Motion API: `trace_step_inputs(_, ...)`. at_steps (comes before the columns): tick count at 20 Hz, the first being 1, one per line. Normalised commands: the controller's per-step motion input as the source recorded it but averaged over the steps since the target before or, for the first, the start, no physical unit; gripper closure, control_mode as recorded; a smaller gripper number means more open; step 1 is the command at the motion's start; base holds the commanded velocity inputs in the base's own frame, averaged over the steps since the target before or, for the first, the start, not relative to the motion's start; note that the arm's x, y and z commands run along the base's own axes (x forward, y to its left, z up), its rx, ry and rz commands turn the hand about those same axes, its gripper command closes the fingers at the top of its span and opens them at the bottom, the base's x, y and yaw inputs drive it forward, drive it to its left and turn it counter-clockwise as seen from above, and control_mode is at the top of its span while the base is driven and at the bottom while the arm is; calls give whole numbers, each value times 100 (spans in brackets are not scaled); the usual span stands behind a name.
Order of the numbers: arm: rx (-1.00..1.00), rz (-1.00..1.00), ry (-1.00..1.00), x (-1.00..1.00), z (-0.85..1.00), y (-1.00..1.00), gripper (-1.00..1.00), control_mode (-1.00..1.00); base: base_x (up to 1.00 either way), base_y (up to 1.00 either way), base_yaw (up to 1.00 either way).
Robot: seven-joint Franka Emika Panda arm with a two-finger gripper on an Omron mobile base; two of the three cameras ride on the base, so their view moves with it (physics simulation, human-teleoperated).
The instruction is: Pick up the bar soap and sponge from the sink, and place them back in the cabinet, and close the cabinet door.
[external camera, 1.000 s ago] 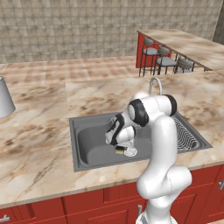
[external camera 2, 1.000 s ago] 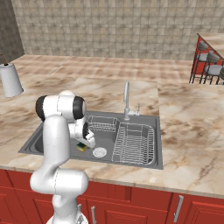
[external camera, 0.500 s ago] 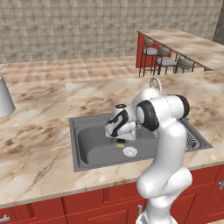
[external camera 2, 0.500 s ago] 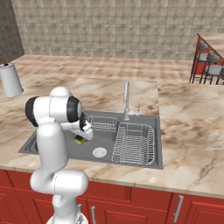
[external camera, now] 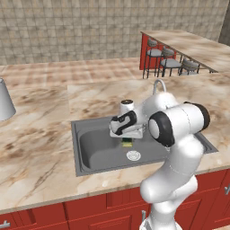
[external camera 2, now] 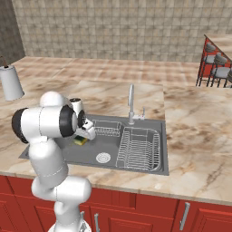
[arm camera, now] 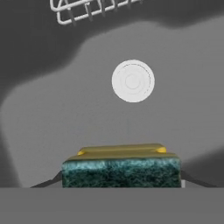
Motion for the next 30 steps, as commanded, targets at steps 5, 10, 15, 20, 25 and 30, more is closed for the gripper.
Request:
trace_step_inputs(5,0,5,0,-30,54,-8,100,-100,0,0,0)
trace_step_inputs(10,0,5,-2,-37,48,-14,100,-100,0,0,0)
trace_step_inputs(15,0,5,-3,-28,58,-2,100,-100,0,0,0)
trace_step_inputs(20,0,5,0,-20,54,0,100,-100,0,0,0)
trace_step_inputs(25,0,5,0,-27,61,-13,100,-100,0,0,0)
trace_step_inputs(30,0,7,0,-32,72,-16,100,-100,0,0,0)
